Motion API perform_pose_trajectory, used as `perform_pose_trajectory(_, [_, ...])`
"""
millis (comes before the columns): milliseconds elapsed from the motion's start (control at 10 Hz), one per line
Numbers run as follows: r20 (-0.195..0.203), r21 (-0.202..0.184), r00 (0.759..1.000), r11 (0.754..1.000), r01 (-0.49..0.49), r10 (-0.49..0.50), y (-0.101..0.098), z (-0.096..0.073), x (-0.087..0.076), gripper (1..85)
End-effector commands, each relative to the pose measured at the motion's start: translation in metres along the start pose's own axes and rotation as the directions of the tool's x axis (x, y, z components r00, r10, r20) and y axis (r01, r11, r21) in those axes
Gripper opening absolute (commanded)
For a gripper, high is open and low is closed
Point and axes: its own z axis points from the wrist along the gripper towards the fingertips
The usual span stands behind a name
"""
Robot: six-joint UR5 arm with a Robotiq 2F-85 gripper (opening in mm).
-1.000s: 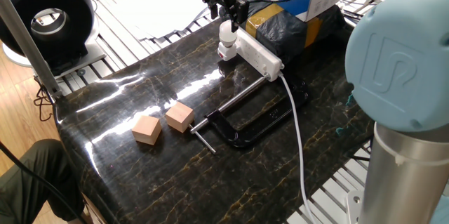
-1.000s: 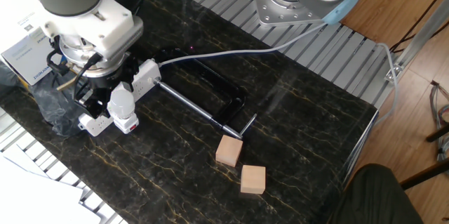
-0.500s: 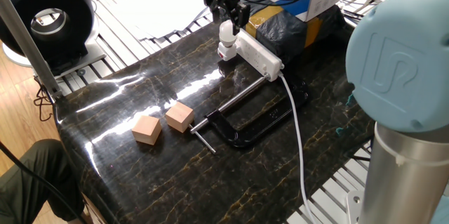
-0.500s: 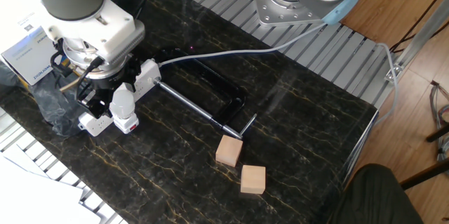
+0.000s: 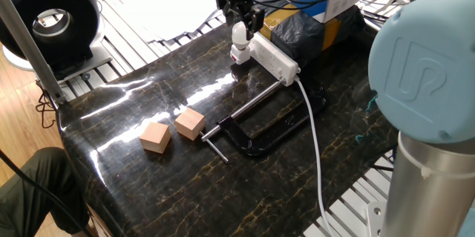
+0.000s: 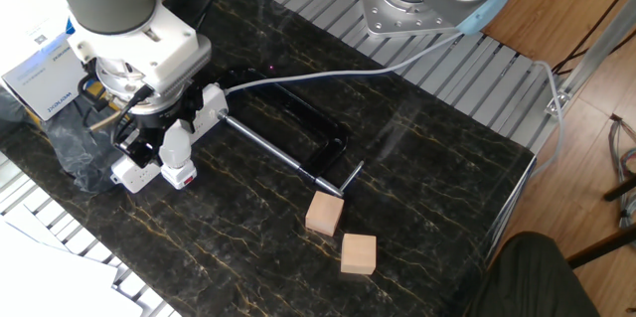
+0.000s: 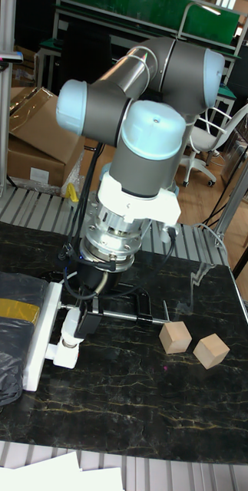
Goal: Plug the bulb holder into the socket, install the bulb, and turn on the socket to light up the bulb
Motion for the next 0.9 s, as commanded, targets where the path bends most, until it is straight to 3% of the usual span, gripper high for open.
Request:
perform_pose_trajectory(0, [0.007, 0.009, 1.0, 1.0, -0.016, 0.016, -0.002, 0.0001, -0.0019, 61.0])
perform_pose_trajectory(800, [-0.007, 0.013, 0.999, 0.999, -0.031, 0.031, 0.003, -0.0014, -0.0037, 60.7])
